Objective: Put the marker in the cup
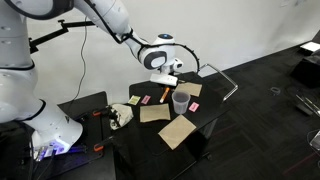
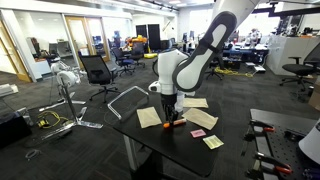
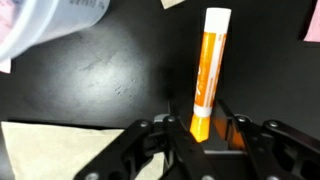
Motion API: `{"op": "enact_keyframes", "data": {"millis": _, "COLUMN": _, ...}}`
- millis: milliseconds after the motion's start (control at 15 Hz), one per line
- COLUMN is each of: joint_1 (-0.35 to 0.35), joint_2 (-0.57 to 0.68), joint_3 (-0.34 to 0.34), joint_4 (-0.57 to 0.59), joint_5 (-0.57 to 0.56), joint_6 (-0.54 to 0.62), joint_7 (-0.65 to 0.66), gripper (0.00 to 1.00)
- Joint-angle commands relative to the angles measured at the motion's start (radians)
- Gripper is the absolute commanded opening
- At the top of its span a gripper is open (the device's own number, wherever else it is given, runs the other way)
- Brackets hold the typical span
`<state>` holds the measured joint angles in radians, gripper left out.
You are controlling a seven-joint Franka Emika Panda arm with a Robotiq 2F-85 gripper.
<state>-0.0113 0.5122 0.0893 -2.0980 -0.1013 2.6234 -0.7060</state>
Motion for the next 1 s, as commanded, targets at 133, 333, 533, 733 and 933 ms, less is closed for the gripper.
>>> {"op": "enact_keyframes", "data": {"millis": 133, "joint_1": -0.028, "joint_2": 0.018, "joint_3": 0.025, "joint_4": 0.032, "joint_5": -0.017, "joint_6": -0.016, "joint_7": -0.002, "gripper": 0.00}}
{"op": "enact_keyframes", "data": {"millis": 333, "joint_1": -0.027, "joint_2": 0.005, "joint_3": 0.027, "joint_4": 0.026, "joint_5": -0.011, "joint_6": -0.023, "joint_7": 0.007, "gripper": 0.05}}
{"op": "enact_keyframes", "data": {"millis": 533, "joint_1": -0.052, "joint_2": -0.049, "joint_3": 0.065, "joint_4": -0.004, "joint_5": 0.039, "joint_6": -0.039, "joint_7": -0.007, "gripper": 0.05}}
{"op": "enact_keyframes", "data": {"millis": 733, "joint_1": -0.068, "joint_2": -0.113, "joint_3": 0.097, "joint_4": -0.029, "joint_5": 0.074, "joint_6": -0.051, "joint_7": -0.004, "gripper": 0.05}}
{"op": "enact_keyframes", "data": {"millis": 933, "joint_1": -0.053, "joint_2": -0.192, "joint_3": 0.087, "joint_4": -0.044, "joint_5": 0.096, "joint_6": -0.060, "joint_7": 0.058, "gripper": 0.05}}
